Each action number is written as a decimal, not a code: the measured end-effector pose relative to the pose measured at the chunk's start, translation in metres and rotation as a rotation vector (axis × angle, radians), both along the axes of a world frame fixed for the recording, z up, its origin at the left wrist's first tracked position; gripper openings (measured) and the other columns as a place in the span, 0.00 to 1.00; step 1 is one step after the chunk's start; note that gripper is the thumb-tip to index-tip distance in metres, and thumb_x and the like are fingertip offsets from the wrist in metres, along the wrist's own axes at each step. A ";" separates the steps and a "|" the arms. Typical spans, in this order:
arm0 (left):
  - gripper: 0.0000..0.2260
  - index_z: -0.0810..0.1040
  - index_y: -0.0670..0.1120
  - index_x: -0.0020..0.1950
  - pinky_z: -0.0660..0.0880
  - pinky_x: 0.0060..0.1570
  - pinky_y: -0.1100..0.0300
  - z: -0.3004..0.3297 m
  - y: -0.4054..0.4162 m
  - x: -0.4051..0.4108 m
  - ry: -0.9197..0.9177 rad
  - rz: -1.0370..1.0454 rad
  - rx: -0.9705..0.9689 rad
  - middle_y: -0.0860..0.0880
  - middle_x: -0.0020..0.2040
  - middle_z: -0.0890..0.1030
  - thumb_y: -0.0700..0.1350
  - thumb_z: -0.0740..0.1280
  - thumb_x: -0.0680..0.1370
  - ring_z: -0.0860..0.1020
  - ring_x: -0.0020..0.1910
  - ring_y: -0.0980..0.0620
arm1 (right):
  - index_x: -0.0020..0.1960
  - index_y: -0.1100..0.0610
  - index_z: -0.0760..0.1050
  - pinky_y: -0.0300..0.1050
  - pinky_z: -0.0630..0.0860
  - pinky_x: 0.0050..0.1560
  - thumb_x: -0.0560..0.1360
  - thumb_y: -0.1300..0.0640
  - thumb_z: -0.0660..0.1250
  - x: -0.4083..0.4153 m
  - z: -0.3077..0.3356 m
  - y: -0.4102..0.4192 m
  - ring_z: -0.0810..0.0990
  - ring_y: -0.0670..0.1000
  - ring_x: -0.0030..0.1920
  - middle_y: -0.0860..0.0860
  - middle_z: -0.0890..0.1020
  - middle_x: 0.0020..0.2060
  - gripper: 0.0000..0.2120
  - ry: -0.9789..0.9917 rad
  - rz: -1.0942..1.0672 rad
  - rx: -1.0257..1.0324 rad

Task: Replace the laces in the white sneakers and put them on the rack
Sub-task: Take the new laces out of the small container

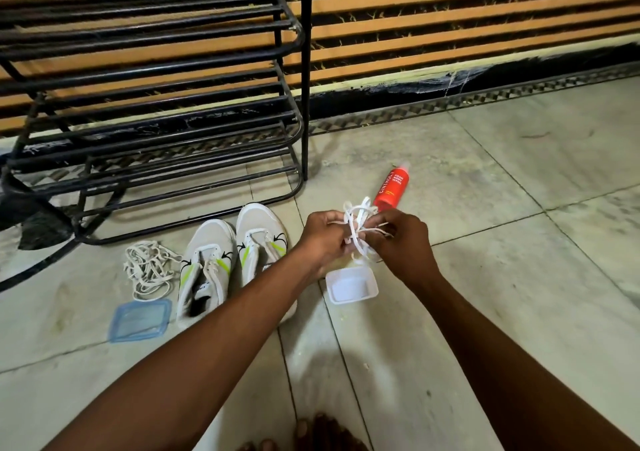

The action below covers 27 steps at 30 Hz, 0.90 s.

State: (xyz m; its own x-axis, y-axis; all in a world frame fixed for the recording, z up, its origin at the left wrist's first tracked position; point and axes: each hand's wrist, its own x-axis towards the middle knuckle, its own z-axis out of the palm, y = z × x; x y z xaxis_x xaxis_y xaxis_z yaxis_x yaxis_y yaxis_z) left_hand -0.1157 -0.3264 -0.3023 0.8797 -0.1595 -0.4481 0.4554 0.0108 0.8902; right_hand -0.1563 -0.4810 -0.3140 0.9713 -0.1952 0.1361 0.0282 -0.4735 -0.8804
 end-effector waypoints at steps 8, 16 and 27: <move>0.08 0.83 0.48 0.36 0.81 0.48 0.38 -0.060 0.015 -0.037 0.023 -0.190 0.430 0.45 0.36 0.84 0.50 0.79 0.66 0.82 0.36 0.44 | 0.33 0.58 0.81 0.47 0.73 0.36 0.64 0.55 0.66 -0.026 -0.034 0.013 0.79 0.52 0.31 0.54 0.83 0.31 0.08 0.175 0.258 -0.388; 0.17 0.81 0.46 0.56 0.80 0.54 0.51 -0.037 0.037 -0.065 -0.274 -0.412 0.696 0.47 0.51 0.85 0.48 0.75 0.69 0.83 0.53 0.46 | 0.27 0.47 0.53 0.48 0.74 0.36 0.65 0.51 0.53 -0.011 -0.078 0.025 0.70 0.57 0.30 0.55 0.73 0.26 0.11 0.171 0.520 -0.679; 0.09 0.82 0.36 0.56 0.73 0.55 0.52 -0.052 0.026 -0.060 -0.616 -0.510 0.877 0.40 0.56 0.78 0.36 0.66 0.78 0.77 0.56 0.42 | 0.44 0.60 0.82 0.43 0.78 0.45 0.72 0.66 0.72 -0.033 -0.078 -0.009 0.81 0.51 0.42 0.52 0.80 0.45 0.04 0.000 0.248 -0.438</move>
